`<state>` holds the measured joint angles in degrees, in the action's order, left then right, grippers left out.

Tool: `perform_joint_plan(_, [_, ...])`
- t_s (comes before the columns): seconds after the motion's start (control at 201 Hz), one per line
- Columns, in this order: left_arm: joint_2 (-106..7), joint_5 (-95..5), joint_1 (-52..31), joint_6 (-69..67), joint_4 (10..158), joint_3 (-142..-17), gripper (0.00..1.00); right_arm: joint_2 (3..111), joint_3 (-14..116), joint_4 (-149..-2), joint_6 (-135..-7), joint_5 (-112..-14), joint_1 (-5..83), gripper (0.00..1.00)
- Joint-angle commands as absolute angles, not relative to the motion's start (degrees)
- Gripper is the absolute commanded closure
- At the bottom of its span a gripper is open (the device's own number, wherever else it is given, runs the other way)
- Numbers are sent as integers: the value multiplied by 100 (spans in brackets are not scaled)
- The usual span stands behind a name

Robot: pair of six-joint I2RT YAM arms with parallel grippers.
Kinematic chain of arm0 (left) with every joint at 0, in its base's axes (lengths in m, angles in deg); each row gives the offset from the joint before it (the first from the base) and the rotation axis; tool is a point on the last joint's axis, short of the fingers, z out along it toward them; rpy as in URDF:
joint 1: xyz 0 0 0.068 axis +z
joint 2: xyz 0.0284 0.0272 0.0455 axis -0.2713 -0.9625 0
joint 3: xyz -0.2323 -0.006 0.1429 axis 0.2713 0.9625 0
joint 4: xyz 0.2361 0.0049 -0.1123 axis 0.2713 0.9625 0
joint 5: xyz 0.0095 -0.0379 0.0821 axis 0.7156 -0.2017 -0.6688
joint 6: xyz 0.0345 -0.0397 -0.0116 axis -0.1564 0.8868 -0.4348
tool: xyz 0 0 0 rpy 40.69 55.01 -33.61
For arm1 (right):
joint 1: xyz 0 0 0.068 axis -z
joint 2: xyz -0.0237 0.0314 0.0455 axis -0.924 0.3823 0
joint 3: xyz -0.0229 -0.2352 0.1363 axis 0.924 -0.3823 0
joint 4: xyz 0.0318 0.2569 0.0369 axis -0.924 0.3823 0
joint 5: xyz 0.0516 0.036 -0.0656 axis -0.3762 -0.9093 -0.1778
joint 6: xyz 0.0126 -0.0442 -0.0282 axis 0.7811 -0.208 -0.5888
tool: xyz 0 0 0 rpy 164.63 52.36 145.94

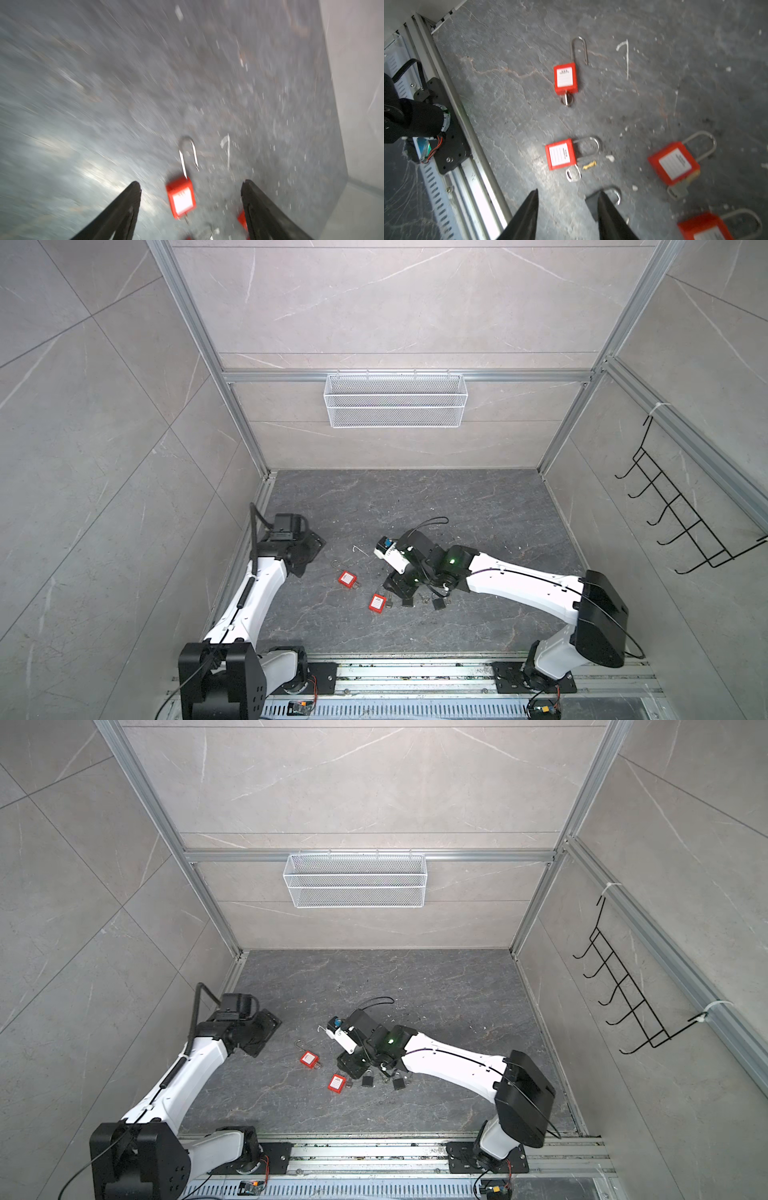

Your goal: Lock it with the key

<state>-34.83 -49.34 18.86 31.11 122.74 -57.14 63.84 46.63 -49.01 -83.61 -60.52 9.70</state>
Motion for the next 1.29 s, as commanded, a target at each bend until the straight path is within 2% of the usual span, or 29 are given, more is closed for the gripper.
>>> perform_joint_plan(0.0, [-3437, -4097, 2449, 1686, 12646, -5959, 21, 7272, 5386, -4960, -8893, -5906, 919, 50])
perform_joint_plan(0.189, [-3748, -3240, 2941, 1230, 12404, -5662, 21, 8638, 6982, -4323, -9132, -5889, 784, 44])
perform_joint_plan(0.264, [-3775, -2967, 3133, 1197, 12228, -5395, 21, 9065, 7490, -4000, -9113, -5905, 771, 37])
perform_joint_plan(0.697, [-3855, -2775, 3501, 860, 12124, -5184, 21, 10934, 9887, -2616, -9201, -5693, 658, 36])
perform_joint_plan(0.971, [-3707, -2889, 3502, 813, 12164, -5147, 21, 11408, 10422, -2180, -9156, -5595, 653, 40])
perform_joint_plan(1.115, [-3687, -2920, 3499, 813, 12181, -5152, 21, 11471, 10415, -2116, -9218, -5667, 653, 50])
perform_joint_plan(1.285, [-3600, -2977, 3499, 809, 12219, -5135, 21, 11488, 10415, -2159, -9236, -5618, 653, 55])
